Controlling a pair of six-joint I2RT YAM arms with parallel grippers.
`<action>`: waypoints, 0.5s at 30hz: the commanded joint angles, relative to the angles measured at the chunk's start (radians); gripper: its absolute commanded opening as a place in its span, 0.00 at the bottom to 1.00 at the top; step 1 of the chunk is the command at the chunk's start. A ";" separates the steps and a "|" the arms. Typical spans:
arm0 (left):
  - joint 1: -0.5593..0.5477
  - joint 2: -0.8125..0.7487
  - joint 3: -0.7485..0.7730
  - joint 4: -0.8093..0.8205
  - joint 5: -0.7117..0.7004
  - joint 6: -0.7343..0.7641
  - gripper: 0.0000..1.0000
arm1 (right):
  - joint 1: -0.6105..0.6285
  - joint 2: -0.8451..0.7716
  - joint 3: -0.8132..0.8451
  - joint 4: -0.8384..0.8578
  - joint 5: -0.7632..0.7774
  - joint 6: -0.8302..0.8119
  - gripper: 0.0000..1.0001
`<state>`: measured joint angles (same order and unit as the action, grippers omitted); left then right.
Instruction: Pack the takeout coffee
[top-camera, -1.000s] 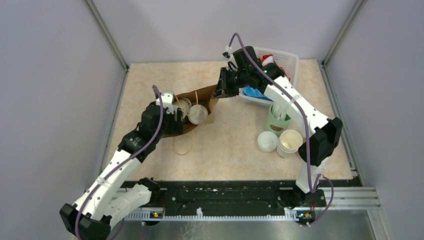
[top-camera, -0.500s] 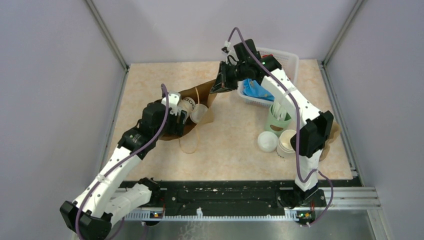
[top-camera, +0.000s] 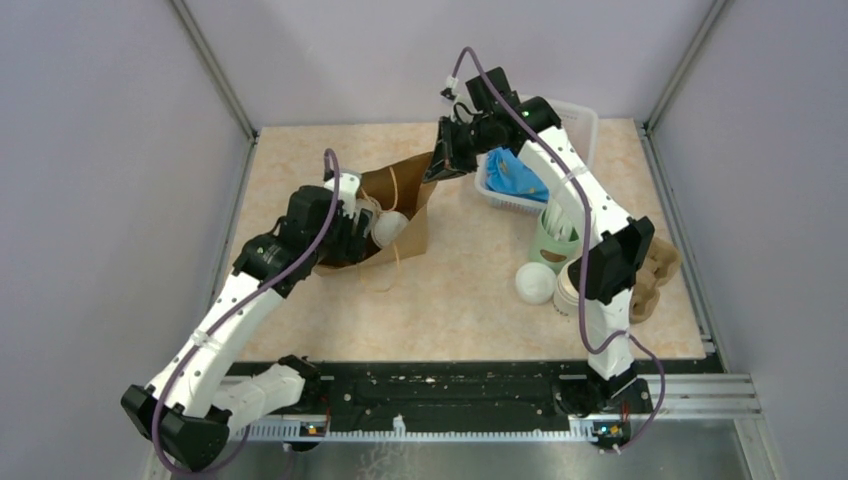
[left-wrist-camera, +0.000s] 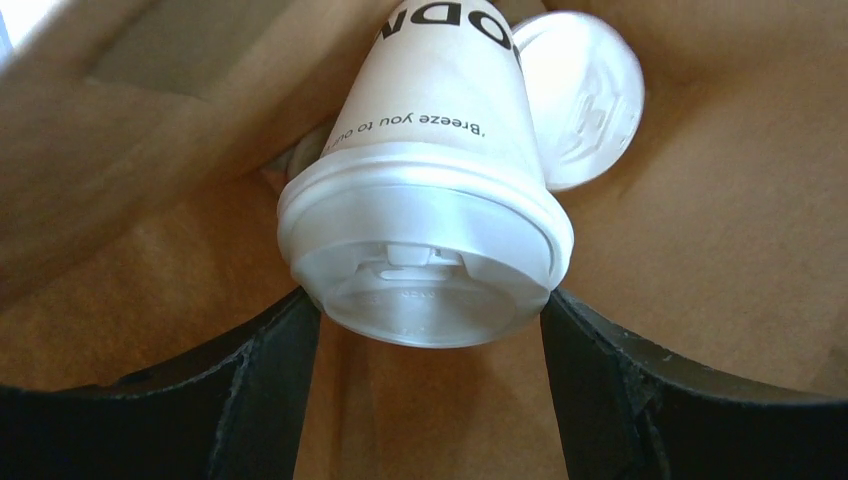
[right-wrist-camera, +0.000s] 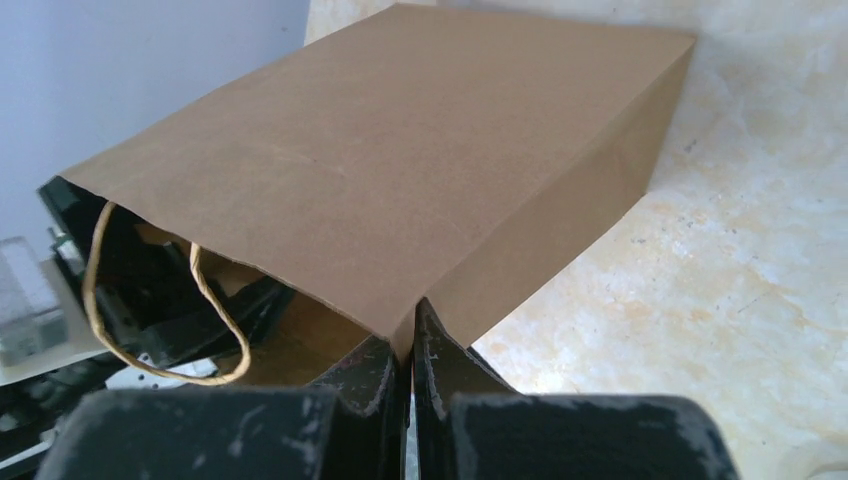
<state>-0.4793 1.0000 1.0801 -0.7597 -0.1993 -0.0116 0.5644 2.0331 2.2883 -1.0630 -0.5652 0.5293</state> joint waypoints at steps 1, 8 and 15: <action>0.001 0.043 0.135 -0.158 -0.043 -0.059 0.16 | -0.006 0.020 0.097 -0.037 0.059 -0.059 0.00; 0.002 0.126 0.173 -0.314 -0.045 -0.089 0.16 | 0.028 -0.012 0.083 -0.027 0.160 -0.135 0.00; 0.002 0.199 0.207 -0.346 0.028 -0.099 0.16 | 0.044 0.033 0.200 -0.061 0.248 -0.181 0.00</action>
<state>-0.4793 1.1709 1.2469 -1.0424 -0.2039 -0.0944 0.6006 2.0567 2.3718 -1.1236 -0.4297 0.4133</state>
